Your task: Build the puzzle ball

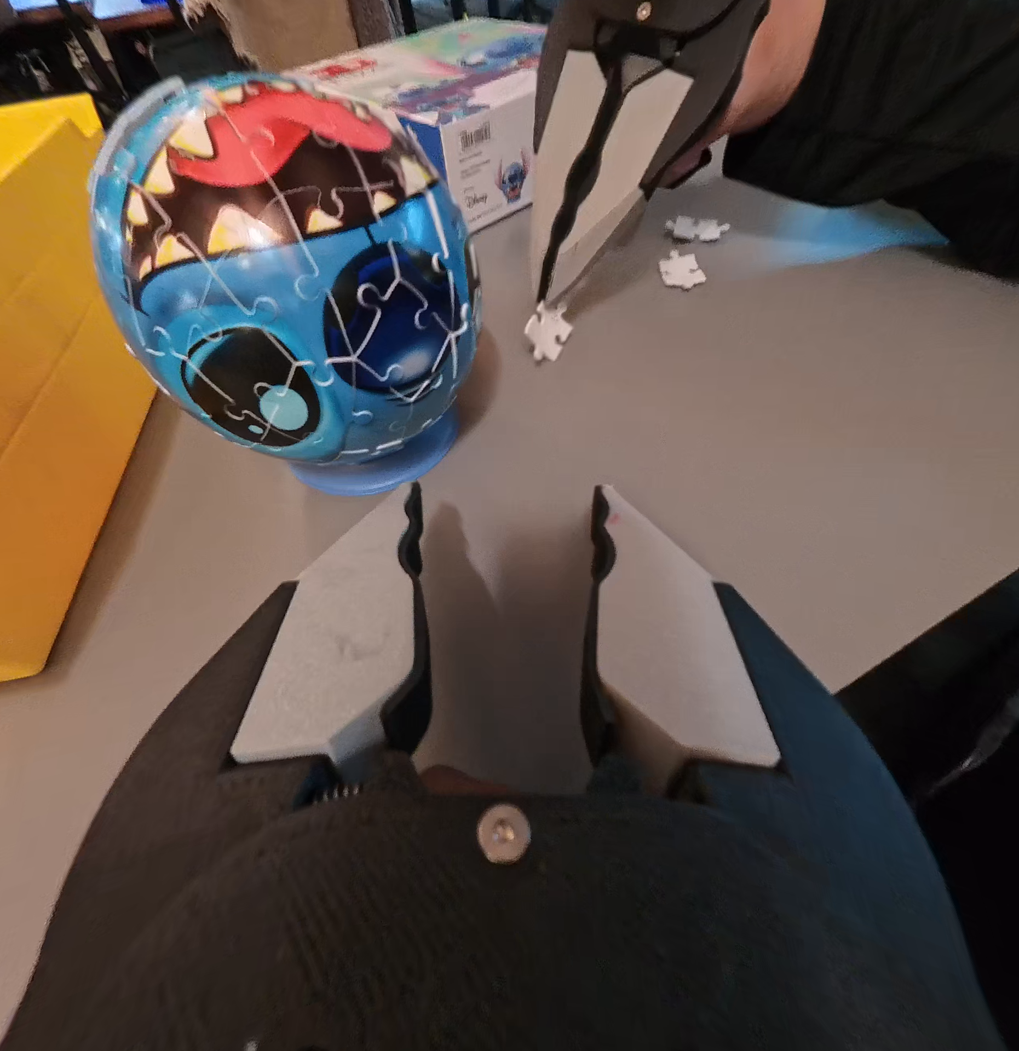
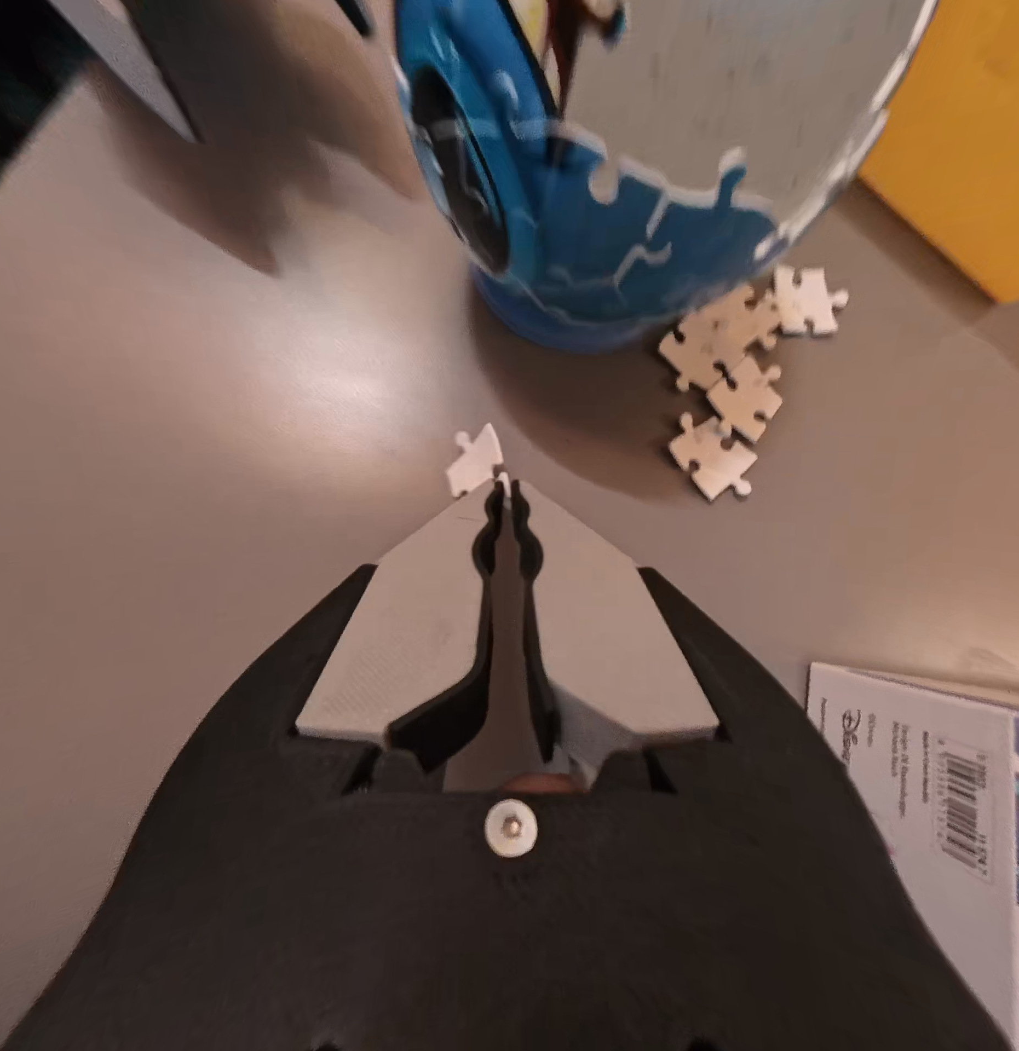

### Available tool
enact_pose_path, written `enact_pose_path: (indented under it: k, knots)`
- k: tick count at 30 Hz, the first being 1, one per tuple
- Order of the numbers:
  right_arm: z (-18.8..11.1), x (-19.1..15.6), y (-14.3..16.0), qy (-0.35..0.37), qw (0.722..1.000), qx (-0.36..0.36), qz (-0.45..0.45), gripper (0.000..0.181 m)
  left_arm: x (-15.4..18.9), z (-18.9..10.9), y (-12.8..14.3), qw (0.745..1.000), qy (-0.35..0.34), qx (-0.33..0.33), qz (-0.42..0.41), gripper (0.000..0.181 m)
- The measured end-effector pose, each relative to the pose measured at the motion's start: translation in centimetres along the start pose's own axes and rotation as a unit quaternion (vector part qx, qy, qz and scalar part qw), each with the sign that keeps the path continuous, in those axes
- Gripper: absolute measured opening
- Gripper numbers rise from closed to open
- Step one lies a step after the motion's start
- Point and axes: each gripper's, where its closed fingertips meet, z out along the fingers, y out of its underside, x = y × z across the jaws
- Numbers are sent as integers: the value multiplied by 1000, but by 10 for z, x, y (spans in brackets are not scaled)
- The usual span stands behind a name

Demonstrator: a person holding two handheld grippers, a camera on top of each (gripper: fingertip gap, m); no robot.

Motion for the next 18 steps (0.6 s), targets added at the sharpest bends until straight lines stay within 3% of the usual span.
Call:
enact_pose_path:
  k: [2,4,9,18]
  knots:
    - [-4,-6,-10,-4,1000,7,-9,0,11,2,-3,1000,11,4,-10,54]
    - [-3,1,-2,30,999,-33,-22,0,12,8,3,1000,-2,-24,5,55]
    - [6,-10,3,13,998,-55,-39,0,15,12,5,999,-2,-38,16,54]
    - [-21,-36,-49,-42,996,65,-38,0,33,22,-18,998,47,-2,-44,52]
